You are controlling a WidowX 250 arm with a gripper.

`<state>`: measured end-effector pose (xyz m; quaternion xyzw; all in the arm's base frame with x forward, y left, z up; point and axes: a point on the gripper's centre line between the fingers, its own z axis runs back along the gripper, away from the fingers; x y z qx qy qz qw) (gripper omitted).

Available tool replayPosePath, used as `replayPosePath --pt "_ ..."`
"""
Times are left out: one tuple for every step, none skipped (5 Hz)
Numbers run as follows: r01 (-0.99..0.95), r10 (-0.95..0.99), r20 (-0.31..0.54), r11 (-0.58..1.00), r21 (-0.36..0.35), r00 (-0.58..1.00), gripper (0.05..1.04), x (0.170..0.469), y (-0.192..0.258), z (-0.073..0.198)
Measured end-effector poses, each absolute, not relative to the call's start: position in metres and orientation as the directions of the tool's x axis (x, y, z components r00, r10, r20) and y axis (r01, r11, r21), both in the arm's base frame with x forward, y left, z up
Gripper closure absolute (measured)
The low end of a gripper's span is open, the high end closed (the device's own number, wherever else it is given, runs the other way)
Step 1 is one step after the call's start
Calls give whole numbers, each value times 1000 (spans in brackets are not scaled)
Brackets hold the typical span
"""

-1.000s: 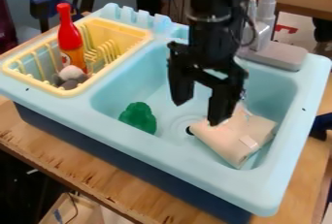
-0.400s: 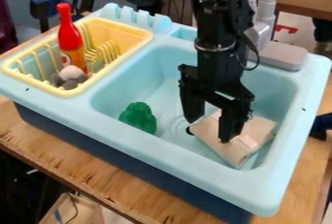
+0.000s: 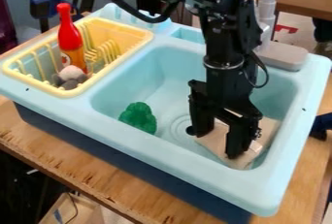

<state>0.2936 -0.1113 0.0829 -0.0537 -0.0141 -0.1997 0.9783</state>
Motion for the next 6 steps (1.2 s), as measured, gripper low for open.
replayPosePath --pt "356 -356 29 934 -27 934 83 299 -100 80" --pt "307 -316 26 937 166 948 83 316 -76 83" --pt "221 -256 61 912 345 965 83 330 -42 91" --pt "65 -107 87 919 389 990 83 336 13 94" --pt "47 -76 52 907 418 996 83 330 29 95" --pt "29 -54 50 911 411 997 83 320 30 105"
